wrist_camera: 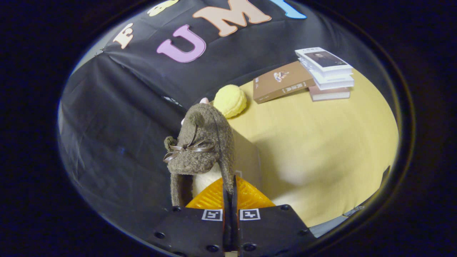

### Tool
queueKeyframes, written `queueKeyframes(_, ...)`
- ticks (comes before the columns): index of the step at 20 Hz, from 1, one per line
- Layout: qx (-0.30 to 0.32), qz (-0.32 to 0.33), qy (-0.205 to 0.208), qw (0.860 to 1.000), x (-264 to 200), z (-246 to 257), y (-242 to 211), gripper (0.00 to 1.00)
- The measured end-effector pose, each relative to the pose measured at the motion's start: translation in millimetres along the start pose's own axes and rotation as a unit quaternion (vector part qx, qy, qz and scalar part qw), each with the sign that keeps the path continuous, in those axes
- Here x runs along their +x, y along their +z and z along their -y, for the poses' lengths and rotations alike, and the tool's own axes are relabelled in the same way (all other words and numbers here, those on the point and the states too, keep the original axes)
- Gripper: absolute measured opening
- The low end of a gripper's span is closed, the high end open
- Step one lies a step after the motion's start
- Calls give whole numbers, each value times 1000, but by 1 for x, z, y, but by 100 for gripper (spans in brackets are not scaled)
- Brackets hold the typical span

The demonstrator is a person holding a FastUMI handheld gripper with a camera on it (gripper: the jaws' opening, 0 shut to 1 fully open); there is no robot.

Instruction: Open the storage box then place both shoes into the box .Put the left shoe in first, then the right shoe, with the right side of both shoes facing outward in a uniform manner.

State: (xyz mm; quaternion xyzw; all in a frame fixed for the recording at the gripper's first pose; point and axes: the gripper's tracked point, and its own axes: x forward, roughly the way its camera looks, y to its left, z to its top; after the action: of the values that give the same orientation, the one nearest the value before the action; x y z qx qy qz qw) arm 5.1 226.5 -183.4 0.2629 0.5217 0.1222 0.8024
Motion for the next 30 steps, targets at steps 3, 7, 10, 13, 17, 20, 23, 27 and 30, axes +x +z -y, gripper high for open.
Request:
queueKeyframes(3, -10, -14, -22, 1000, 26, -8, -21, 4)
queueKeyframes(7, -37, 2, -73, 997, 45, -9, -38, 6)
queueKeyframes(10, -53, 23, -101, 993, 48, -8, -38, 14)
queueKeyframes(13, -65, 31, -101, 992, 49, -16, -38, 21)
queueKeyframes(17, -72, 36, -61, 995, 45, -36, -42, 53)
queueKeyframes(20, -117, 41, -52, 991, 35, -41, -42, 84)
queueKeyframes(23, -137, 59, -18, 989, 20, -51, -38, 96)
queueKeyframes(27, -162, 104, 14, 981, -11, -47, -16, 98)
queueKeyframes(30, -190, 151, 18, 970, -43, -33, 8, 98)
